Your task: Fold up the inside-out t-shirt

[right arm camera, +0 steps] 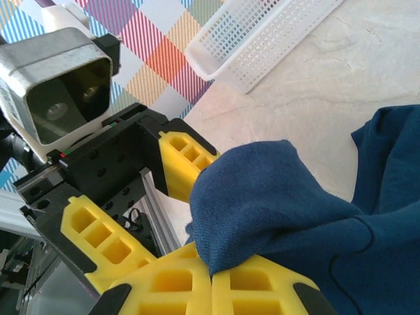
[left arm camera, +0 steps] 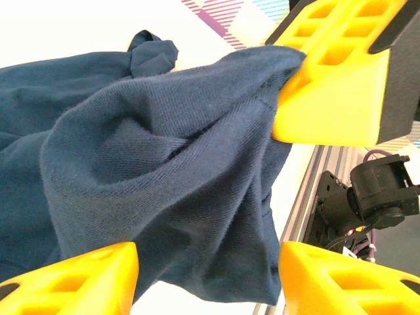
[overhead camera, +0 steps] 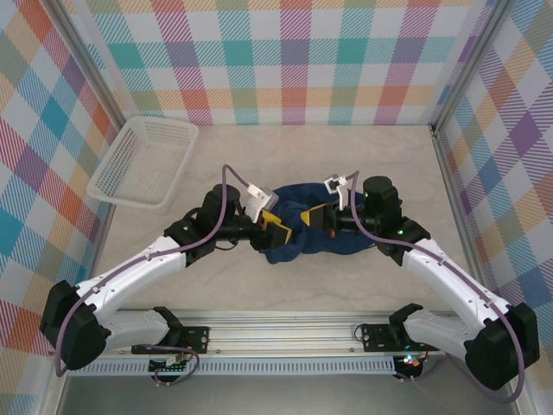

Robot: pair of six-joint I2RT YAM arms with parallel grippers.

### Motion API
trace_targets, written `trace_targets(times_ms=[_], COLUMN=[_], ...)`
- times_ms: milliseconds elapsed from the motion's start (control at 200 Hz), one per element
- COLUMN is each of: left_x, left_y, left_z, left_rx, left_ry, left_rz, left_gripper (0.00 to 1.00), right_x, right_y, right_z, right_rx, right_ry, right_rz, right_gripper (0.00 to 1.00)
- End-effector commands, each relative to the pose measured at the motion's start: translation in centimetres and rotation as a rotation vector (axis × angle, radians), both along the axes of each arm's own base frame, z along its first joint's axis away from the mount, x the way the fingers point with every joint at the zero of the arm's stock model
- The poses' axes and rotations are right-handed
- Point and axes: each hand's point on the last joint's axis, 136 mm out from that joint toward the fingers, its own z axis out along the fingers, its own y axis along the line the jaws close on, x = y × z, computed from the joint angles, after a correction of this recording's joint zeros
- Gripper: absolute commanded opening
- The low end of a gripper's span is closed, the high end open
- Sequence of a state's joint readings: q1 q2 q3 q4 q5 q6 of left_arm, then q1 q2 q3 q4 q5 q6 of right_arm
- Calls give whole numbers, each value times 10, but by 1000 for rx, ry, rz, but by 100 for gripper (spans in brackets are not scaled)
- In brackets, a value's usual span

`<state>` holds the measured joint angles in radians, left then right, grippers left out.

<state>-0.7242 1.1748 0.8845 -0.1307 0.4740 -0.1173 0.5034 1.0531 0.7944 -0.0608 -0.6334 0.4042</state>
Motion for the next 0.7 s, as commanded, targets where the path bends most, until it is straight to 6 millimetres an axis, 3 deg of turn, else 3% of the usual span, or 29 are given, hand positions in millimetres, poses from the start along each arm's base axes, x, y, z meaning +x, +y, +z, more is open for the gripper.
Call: trace_targets(times_ms=[0, 115, 180, 225, 360, 445, 500, 535, 695], left_x=[-7, -3, 4, 9, 12, 3, -6, -9, -13], left_y=[-6, -14, -18, -20, -27, -27, -25, -22, -12], left_z=[18, 11, 6, 3, 12, 21, 31, 36, 37], left_rx=[-16, 30, 53, 67, 7, -90, -172, -216, -249], left_ry=[-45, -45, -41, -38, -36, -5, 15, 16, 4], left_rz=[-23, -27, -14, -6, -7, -64, -111, -128, -119], left_gripper=[63, 63, 56, 45, 0, 0, 0, 0, 0], right_x=[4, 3, 2, 2, -1, 2, 10, 11, -11], right_y=[0, 2, 2, 2, -3, -13, -23, -26, -9], right_z=[2, 2, 2, 1, -8, -13, -22, -24, -27], right_rx=[6, 13, 20, 19, -22, -74, -130, -147, -91], right_ry=[-8, 0, 4, 7, 0, -17, -14, -19, -52], right_rz=[-6, 0, 6, 9, -6, -63, -140, -152, -17], right_gripper=[0, 0, 0, 0, 0, 3, 19, 24, 40])
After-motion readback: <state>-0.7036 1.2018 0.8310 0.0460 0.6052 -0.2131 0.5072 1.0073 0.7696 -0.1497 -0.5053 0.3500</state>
